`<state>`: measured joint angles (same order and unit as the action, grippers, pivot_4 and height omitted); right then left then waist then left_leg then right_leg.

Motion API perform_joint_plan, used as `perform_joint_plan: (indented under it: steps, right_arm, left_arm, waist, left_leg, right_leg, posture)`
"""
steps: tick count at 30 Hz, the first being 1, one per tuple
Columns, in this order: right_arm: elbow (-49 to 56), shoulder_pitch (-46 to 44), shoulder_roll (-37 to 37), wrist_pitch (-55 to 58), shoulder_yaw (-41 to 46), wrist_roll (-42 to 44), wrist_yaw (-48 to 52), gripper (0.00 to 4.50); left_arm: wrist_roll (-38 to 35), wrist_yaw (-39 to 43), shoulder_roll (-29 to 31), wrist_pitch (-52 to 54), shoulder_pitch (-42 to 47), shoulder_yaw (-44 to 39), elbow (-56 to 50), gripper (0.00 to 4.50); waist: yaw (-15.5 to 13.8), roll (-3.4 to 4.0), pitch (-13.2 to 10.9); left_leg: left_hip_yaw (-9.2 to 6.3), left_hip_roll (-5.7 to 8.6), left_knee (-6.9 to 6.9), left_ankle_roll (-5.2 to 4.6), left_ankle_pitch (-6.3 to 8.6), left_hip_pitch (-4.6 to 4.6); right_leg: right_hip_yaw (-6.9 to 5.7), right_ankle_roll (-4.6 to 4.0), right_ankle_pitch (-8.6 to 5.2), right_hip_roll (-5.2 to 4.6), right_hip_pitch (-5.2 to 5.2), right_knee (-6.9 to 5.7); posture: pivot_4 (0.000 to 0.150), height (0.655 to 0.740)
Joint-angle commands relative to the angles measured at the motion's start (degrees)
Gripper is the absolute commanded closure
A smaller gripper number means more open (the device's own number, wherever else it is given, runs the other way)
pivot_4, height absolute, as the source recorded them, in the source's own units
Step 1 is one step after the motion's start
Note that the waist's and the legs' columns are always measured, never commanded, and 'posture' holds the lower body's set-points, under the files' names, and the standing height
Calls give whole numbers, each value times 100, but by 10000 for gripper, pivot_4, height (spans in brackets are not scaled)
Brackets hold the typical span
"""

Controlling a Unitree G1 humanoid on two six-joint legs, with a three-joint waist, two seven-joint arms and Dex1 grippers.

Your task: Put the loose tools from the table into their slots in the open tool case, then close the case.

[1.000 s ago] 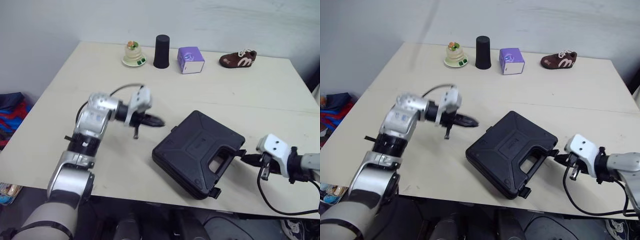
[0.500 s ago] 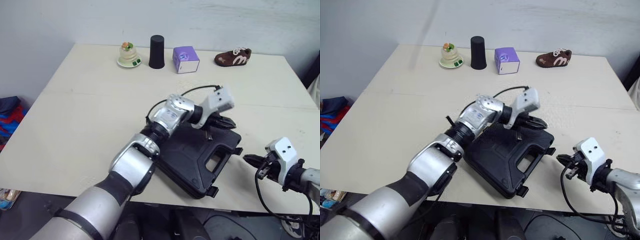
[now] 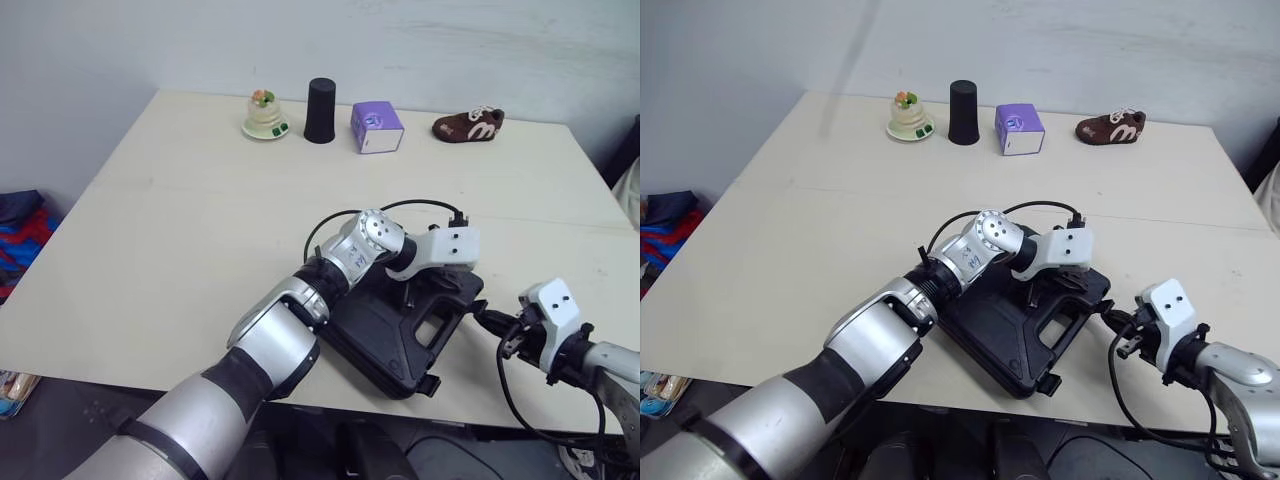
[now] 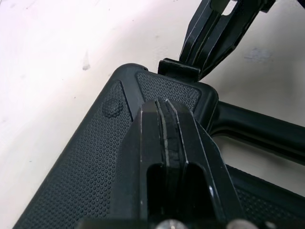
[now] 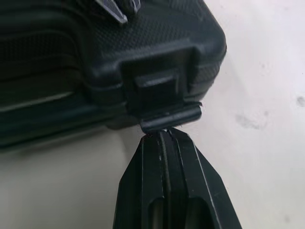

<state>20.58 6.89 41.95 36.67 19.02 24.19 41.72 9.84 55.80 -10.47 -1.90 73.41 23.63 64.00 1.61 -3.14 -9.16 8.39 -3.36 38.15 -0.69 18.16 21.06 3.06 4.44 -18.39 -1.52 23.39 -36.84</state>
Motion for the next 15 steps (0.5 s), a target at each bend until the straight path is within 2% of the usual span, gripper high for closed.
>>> perform_joint_plan:
  steps: [1,15]
  right_arm:
    - [220,-169,40,40,-8,93,-45,45000]
    - [498,-486,370,68,-146,51,103,45000]
  left_arm:
    - [498,104,-10,338,-392,377,552,44759]
    - [715,-205,94,118,-430,543,492,44759]
  waist:
    - [-1,-2,14]
    - [20,5,47]
  left_leg:
    - [0,-1,-1,1,1,0]
    - [2,-4,-1,2,2,-1]
  right_leg:
    - [0,0,0,0,0,0]
    - [0,-2,-1,1,1,0]
  posture:
    - [1500,7383]
    - [1500,7383]
